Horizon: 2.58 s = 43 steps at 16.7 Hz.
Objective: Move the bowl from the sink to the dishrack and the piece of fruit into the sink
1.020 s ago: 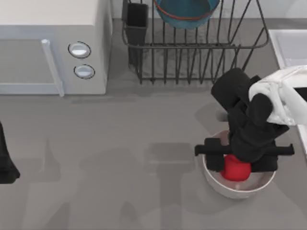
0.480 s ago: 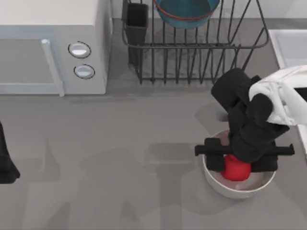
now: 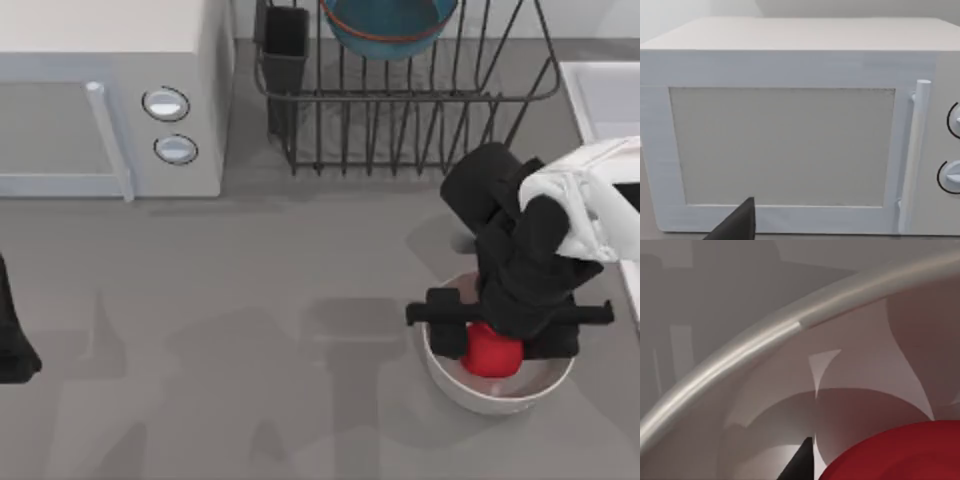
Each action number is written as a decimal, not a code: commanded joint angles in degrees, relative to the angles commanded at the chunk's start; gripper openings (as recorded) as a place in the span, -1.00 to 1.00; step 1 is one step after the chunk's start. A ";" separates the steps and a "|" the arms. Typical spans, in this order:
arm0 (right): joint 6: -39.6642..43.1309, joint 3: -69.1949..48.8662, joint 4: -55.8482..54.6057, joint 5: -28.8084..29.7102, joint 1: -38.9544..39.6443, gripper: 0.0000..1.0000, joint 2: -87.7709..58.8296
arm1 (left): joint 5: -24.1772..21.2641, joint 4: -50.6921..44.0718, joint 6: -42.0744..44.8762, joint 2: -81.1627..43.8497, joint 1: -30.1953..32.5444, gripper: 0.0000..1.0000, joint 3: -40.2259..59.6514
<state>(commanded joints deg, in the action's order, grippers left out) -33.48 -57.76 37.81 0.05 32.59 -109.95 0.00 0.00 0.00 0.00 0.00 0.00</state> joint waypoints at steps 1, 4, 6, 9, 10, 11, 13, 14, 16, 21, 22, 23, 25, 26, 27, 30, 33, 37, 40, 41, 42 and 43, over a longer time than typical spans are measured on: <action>0.00 0.00 0.00 0.00 0.00 -1.00 0.00 | 0.00 0.00 0.00 0.00 0.00 1.00 0.00; 0.50 -3.12 1.42 0.29 -0.30 -1.00 3.80 | 0.00 0.00 0.00 0.00 0.00 1.00 0.00; 0.42 -4.01 2.34 0.31 -0.34 -1.00 4.15 | 0.00 0.00 0.00 0.00 0.00 1.00 0.00; 0.48 -8.06 8.16 0.32 -0.21 -1.00 5.81 | 0.00 0.00 0.00 0.00 0.00 1.00 0.00; 0.54 -9.71 11.10 0.28 -0.18 -1.00 6.60 | 0.00 0.00 0.00 0.00 0.00 1.00 0.00; 0.60 -11.41 14.24 0.24 -0.18 -1.00 7.46 | 0.00 0.00 0.00 0.00 0.00 1.00 0.00; 0.64 -14.76 19.79 0.18 -0.31 -1.00 9.32 | 0.00 0.00 0.00 0.00 0.00 1.00 0.00; 0.69 -16.16 21.72 0.19 -0.38 -1.00 10.21 | 0.00 0.00 0.00 0.00 0.00 1.00 0.00; 0.78 -17.85 23.76 0.23 -0.47 -1.00 11.34 | 0.00 0.00 0.00 0.00 0.00 1.00 0.00; 0.68 -17.82 23.73 0.20 -0.35 -1.00 11.20 | 0.00 0.00 0.00 0.00 0.00 1.00 0.00; 0.81 -17.67 23.16 0.07 -0.69 -1.00 11.24 | 0.00 0.00 0.00 0.00 0.00 1.00 0.00; 1.10 -17.37 21.98 -0.21 -1.39 -1.00 11.30 | 0.00 0.00 0.00 0.00 0.00 1.00 0.00; 2.17 -16.32 17.82 -1.26 -3.76 -1.00 11.35 | 0.00 0.00 0.00 0.00 0.00 1.00 0.00; 2.93 -15.58 14.86 -2.01 -5.36 -1.00 11.35 | 0.00 0.00 0.00 0.00 0.00 1.00 0.00; 3.83 -14.68 11.45 -2.90 -7.20 -1.00 11.37 | 0.00 0.00 0.00 0.00 0.00 1.00 0.00; 7.21 -10.88 -0.86 -6.32 -13.96 -1.00 11.66 | 0.00 0.00 0.00 0.00 0.00 1.00 0.00; 11.27 -5.47 -15.53 -10.50 -22.23 -1.00 12.37 | 0.00 0.00 0.00 0.00 0.00 1.00 0.00; 17.17 3.38 -38.42 -16.44 -34.52 -1.00 14.05 | 0.00 0.00 0.00 0.00 0.00 1.00 0.00; 21.74 10.14 -56.19 -20.60 -43.70 -1.00 16.16 | 0.00 0.00 0.00 0.00 0.00 1.00 0.00; 23.26 12.26 -61.79 -21.88 -46.60 -1.00 17.04 | 0.00 0.00 0.00 0.00 0.00 1.00 0.00; 24.75 14.28 -67.09 -23.09 -49.39 -1.00 18.01 | 0.00 0.00 0.00 0.00 0.00 1.00 0.00; 26.19 16.17 -71.97 -24.21 -52.01 -1.00 19.04 | 0.00 0.00 0.00 0.00 0.00 1.00 0.00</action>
<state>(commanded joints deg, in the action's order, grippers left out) -7.29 -41.59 -34.16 -24.16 -19.41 -90.90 0.00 0.00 0.00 0.00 0.00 0.00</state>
